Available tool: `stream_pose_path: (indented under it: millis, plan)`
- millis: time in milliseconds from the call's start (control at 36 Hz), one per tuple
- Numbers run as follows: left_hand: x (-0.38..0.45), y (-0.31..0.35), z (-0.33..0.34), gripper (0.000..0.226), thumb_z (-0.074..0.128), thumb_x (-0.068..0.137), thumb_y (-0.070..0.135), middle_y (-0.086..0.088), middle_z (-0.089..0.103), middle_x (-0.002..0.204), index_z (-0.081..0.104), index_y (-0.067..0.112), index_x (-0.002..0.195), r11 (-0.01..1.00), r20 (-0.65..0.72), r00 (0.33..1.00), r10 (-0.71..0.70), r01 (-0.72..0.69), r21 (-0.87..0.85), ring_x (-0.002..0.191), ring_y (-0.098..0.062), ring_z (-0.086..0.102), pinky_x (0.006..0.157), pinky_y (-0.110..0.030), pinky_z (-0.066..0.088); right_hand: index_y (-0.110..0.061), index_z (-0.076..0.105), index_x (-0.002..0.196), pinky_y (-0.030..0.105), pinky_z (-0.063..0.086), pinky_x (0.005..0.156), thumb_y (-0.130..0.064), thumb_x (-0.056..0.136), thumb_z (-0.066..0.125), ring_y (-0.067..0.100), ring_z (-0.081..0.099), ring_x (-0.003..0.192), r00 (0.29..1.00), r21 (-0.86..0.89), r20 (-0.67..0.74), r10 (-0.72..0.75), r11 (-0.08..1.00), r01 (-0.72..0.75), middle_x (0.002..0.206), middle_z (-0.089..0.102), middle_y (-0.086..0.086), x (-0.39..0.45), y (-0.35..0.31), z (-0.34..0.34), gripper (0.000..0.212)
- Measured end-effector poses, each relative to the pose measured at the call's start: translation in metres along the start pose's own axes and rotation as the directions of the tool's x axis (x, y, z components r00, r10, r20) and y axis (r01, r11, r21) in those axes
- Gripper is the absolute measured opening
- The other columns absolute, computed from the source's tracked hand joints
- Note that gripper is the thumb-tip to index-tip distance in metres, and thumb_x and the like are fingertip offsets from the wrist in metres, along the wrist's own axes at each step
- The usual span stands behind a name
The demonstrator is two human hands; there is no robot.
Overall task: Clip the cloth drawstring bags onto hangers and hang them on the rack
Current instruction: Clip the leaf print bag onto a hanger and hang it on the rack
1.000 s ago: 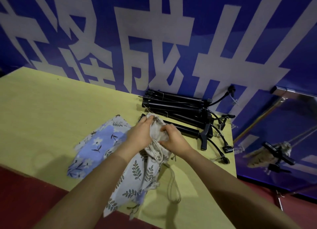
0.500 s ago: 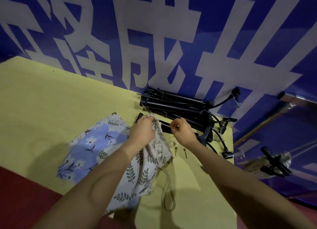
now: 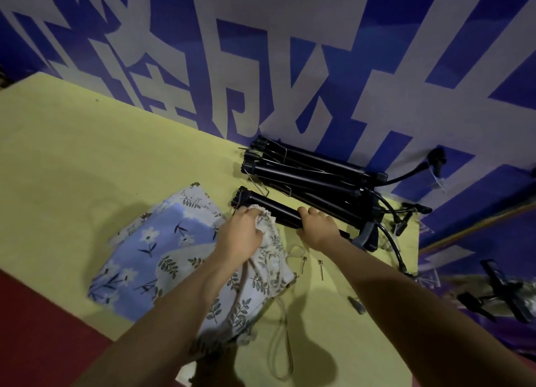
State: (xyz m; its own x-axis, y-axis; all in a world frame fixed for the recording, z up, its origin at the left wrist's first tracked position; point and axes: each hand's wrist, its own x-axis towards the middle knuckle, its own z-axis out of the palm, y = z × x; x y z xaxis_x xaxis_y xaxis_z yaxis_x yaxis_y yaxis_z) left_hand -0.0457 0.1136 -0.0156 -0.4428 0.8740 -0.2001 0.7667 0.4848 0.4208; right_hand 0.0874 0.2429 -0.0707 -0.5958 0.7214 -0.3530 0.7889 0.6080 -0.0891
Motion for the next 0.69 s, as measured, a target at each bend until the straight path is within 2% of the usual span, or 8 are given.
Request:
stream_pose_path:
  millis: [111, 250, 361, 444, 500, 583, 639, 694]
  plan:
    - [0.003, -0.003, -0.001, 0.044, 0.048, 0.091, 0.008, -0.006, 0.053, 0.127, 0.049, 0.017, 0.134, 1.0, -0.031, 0.999, 0.009, -0.009, -0.005, 0.091, -0.022, 0.062, 0.065, -0.026, 0.044, -0.012, 0.037, 0.13, 0.041, 0.041, 0.092, -0.027, 0.096, 0.051, 0.034, 0.049, 0.118, 1.0, 0.01, -0.021, 0.001, 1.0, -0.001, 0.128, 0.05, 0.014, 0.002, -0.002, -0.003, 0.04]
    - [0.002, 0.0, -0.006, 0.037, 0.048, 0.091, 0.01, -0.004, 0.055, 0.126, 0.053, 0.017, 0.128, 0.999, -0.053, 0.998, 0.035, -0.035, -0.002, 0.101, -0.023, 0.06, 0.071, -0.03, 0.044, -0.012, 0.036, 0.13, 0.041, 0.043, 0.091, -0.033, 0.092, 0.056, 0.033, 0.051, 0.116, 0.993, 0.045, -0.119, -0.008, 0.999, 0.013, 0.127, 0.051, 0.012, -0.006, -0.005, -0.012, 0.048]
    - [-0.007, 0.002, -0.003, 0.04, 0.046, 0.092, 0.009, 0.001, 0.055, 0.129, 0.052, 0.018, 0.13, 0.997, -0.079, 0.994, 0.069, -0.07, -0.01, 0.092, -0.018, 0.061, 0.065, -0.024, 0.041, -0.014, 0.033, 0.132, 0.035, 0.042, 0.073, -0.034, 0.089, 0.057, 0.031, 0.053, 0.112, 0.972, 0.011, -0.23, -0.049, 0.999, 0.053, 0.126, 0.051, 0.01, -0.017, -0.009, -0.028, 0.053]
    - [-0.012, 0.002, -0.005, 0.04, 0.044, 0.092, 0.009, 0.001, 0.055, 0.128, 0.052, 0.018, 0.13, 0.996, -0.098, 0.992, 0.081, -0.084, -0.029, 0.087, -0.016, 0.059, 0.061, -0.021, 0.038, -0.017, 0.034, 0.129, 0.033, 0.038, 0.064, -0.039, 0.089, 0.057, 0.029, 0.052, 0.107, 0.955, 0.033, -0.296, -0.023, 0.999, 0.034, 0.119, 0.052, 0.009, -0.027, -0.01, -0.036, 0.051]
    - [-0.016, 0.001, -0.008, 0.04, 0.044, 0.092, 0.008, 0.001, 0.056, 0.127, 0.053, 0.017, 0.129, 0.994, -0.106, 0.99, 0.097, -0.103, -0.044, 0.08, -0.012, 0.054, 0.054, -0.017, 0.033, -0.018, 0.034, 0.128, 0.034, 0.039, 0.064, -0.042, 0.089, 0.055, 0.029, 0.05, 0.106, 0.946, 0.04, -0.323, -0.007, 0.999, 0.021, 0.118, 0.05, 0.009, -0.035, -0.01, -0.04, 0.051]
    - [-0.021, -0.001, -0.014, 0.039, 0.045, 0.092, 0.007, 0.001, 0.056, 0.126, 0.054, 0.017, 0.129, 0.992, -0.123, 0.987, 0.107, -0.115, -0.059, 0.074, -0.009, 0.05, 0.048, -0.013, 0.026, -0.014, 0.036, 0.128, 0.039, 0.044, 0.075, -0.044, 0.089, 0.053, 0.031, 0.048, 0.107, 0.939, 0.061, -0.343, 0.026, 0.998, -0.005, 0.119, 0.048, 0.012, -0.047, -0.01, -0.048, 0.052]
    - [-0.024, -0.004, -0.018, 0.039, 0.046, 0.092, 0.007, 0.001, 0.057, 0.125, 0.054, 0.018, 0.128, 0.991, -0.137, 0.985, 0.108, -0.118, -0.07, 0.071, -0.01, 0.05, 0.049, -0.015, 0.03, -0.012, 0.034, 0.126, 0.04, 0.045, 0.07, -0.04, 0.09, 0.053, 0.032, 0.053, 0.099, 0.938, 0.103, -0.34, 0.065, 0.994, -0.031, 0.115, 0.05, 0.013, -0.056, -0.013, -0.054, 0.05]
    - [-0.027, -0.005, -0.02, 0.039, 0.046, 0.091, 0.007, 0.0, 0.057, 0.125, 0.054, 0.017, 0.129, 0.988, -0.146, 0.983, 0.113, -0.127, -0.085, 0.068, -0.011, 0.049, 0.049, -0.016, 0.033, -0.011, 0.032, 0.122, 0.035, 0.039, 0.059, -0.034, 0.091, 0.052, 0.031, 0.056, 0.08, 0.943, 0.124, -0.322, 0.087, 0.991, -0.049, 0.105, 0.055, 0.012, -0.064, -0.016, -0.057, 0.045]
